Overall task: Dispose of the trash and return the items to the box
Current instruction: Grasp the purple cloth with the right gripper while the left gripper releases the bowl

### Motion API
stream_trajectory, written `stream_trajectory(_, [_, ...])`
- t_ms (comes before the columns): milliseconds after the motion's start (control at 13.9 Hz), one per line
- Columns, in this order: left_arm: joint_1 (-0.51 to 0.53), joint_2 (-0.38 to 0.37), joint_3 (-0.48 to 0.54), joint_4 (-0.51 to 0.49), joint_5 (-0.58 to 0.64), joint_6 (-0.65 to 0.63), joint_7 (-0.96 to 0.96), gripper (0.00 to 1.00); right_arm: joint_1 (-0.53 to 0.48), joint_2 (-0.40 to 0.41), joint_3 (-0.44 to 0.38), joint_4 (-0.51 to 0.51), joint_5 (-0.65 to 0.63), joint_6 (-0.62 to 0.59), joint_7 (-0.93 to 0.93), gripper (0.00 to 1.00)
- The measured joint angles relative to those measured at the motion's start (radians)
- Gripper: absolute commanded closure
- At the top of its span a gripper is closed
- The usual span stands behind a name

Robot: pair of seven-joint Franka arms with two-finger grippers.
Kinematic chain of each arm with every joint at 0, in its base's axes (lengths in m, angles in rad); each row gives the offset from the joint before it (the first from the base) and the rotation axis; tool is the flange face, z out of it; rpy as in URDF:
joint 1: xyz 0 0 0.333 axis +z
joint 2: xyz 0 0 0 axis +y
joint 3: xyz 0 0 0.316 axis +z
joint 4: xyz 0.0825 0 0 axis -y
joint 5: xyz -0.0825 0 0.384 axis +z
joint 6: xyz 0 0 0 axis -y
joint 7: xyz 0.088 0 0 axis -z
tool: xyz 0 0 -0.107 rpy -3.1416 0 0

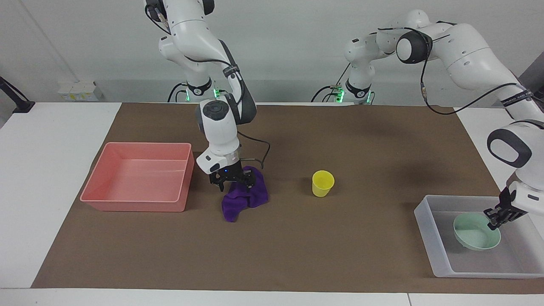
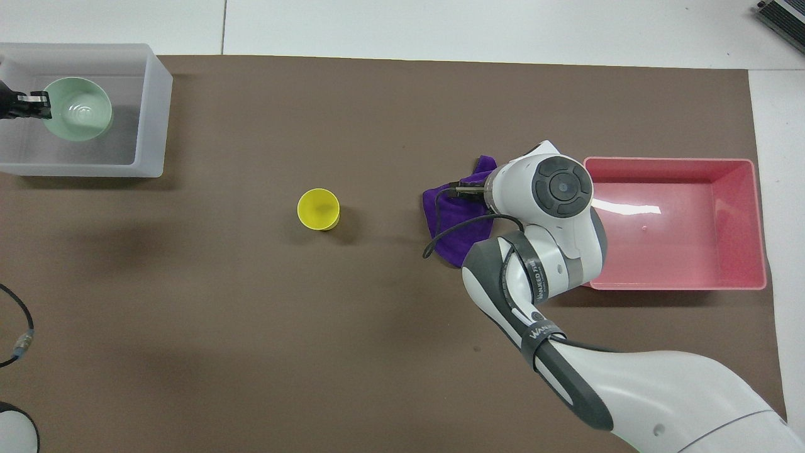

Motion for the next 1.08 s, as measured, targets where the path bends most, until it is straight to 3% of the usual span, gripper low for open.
stream_trajectory(72, [-0.004, 0.011, 0.001, -0.002, 0.013, 0.014, -0.007, 1.00, 0.003, 0.008, 0.000, 0.000, -0.010, 0.004, 0.000, 0.99])
stream_trajectory(144, [-0.008, 0.023, 0.003, -0.003, 0.018, 0.026, -0.008, 1.00, 0.008, 0.013, 0.000, 0.000, -0.020, 0.004, 0.001, 1.00])
stream_trajectory(215, [-0.011, 0.032, 0.003, -0.003, 0.019, 0.034, -0.009, 0.81, 0.013, 0.014, 0.000, 0.000, -0.025, 0.004, 0.011, 1.00])
stream_trajectory(287, [-0.011, 0.036, 0.004, -0.002, 0.021, 0.037, -0.009, 0.51, 0.022, 0.014, 0.000, 0.002, -0.032, 0.004, 0.042, 1.00])
stream_trajectory(359, [-0.011, 0.036, 0.005, -0.002, 0.022, 0.037, -0.009, 0.27, 0.030, 0.014, 0.000, 0.004, -0.039, 0.004, 0.066, 1.00])
stream_trajectory(431, [-0.012, 0.036, 0.005, -0.002, 0.023, 0.037, -0.009, 0.12, 0.035, 0.014, 0.000, 0.006, -0.046, 0.003, 0.081, 1.00])
stream_trajectory(503, [-0.013, 0.036, 0.006, -0.002, 0.023, 0.037, -0.009, 0.05, 0.036, 0.014, -0.001, 0.010, -0.049, -0.004, 0.088, 1.00])
stream_trajectory(574, [-0.016, 0.036, 0.006, 0.000, 0.024, 0.037, -0.008, 0.00, 0.036, 0.013, -0.003, 0.019, -0.050, -0.026, 0.089, 1.00])
stream_trajectory(790, [-0.031, 0.006, 0.007, 0.014, 0.027, 0.044, 0.021, 0.00, 0.035, -0.016, -0.012, 0.075, -0.058, -0.145, 0.089, 1.00])
stream_trajectory(933, [-0.053, -0.057, 0.006, -0.003, 0.027, 0.034, 0.047, 0.00, 0.035, -0.066, -0.014, 0.099, -0.059, -0.222, 0.089, 1.00])
stream_trajectory(1077, [-0.086, -0.171, 0.005, -0.106, 0.027, 0.026, 0.055, 0.00, 0.034, -0.135, -0.014, 0.105, -0.060, -0.298, 0.089, 1.00])
